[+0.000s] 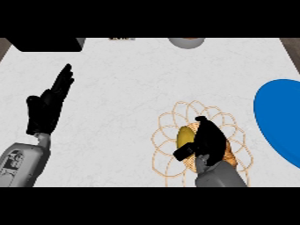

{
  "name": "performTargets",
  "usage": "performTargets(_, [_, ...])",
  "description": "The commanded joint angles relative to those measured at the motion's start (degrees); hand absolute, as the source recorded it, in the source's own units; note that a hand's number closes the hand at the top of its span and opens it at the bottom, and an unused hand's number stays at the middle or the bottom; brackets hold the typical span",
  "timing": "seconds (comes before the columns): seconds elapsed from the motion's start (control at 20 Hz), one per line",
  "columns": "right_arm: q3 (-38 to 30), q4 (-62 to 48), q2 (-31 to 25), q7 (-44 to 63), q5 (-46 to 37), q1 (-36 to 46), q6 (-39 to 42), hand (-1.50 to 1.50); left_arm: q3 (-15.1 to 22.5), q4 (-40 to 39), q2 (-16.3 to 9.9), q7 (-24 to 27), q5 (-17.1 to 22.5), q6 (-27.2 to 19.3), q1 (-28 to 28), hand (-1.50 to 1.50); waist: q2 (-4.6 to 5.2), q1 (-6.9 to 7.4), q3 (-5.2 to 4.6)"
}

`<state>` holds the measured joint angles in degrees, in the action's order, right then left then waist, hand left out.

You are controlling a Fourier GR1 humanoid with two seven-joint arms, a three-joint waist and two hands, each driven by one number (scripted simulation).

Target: Pick the lemon from the placemat and place it in the plate

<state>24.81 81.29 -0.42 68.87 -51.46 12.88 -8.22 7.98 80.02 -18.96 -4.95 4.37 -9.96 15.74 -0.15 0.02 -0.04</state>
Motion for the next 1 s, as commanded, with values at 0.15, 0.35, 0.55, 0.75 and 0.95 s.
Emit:
performTargets(0.15, [1.39,-2.74,0.4,9.45,-4.86,-0.03,-4.61,1.5,0.2,-1.88,2.34,2.86,-1.96,-0.5,-1.58,0.0,0.2,0.06,0.02])
performTargets(0.35, [0.06,1.49,0.4,12.82,-6.27,3.36,1.5,1.5,-2.34,-0.39,-0.11,-1.78,-0.4,1.63,1.32,0.0,0.05,0.11,0.03])
performTargets(0.55, [-8.16,6.59,-17.65,-15.98,1.81,-10.47,2.6,1.5,-2.66,-1.03,-0.07,0.61,-0.54,1.63,-1.49,0.0,0.02,-2.3,0.12])
performTargets(0.75, [-10.0,4.82,-28.45,-29.28,4.46,-12.69,5.37,1.5,-3.35,0.14,-0.11,0.48,-0.53,0.25,-2.58,0.0,-0.19,-4.51,0.63])
performTargets(0.95, [-17.47,6.59,-38.27,-43.06,9.26,-13.02,2.43,1.5,-3.99,-0.04,-0.65,0.94,-0.35,0.35,-3.95,0.0,-0.9,-5.58,0.68])
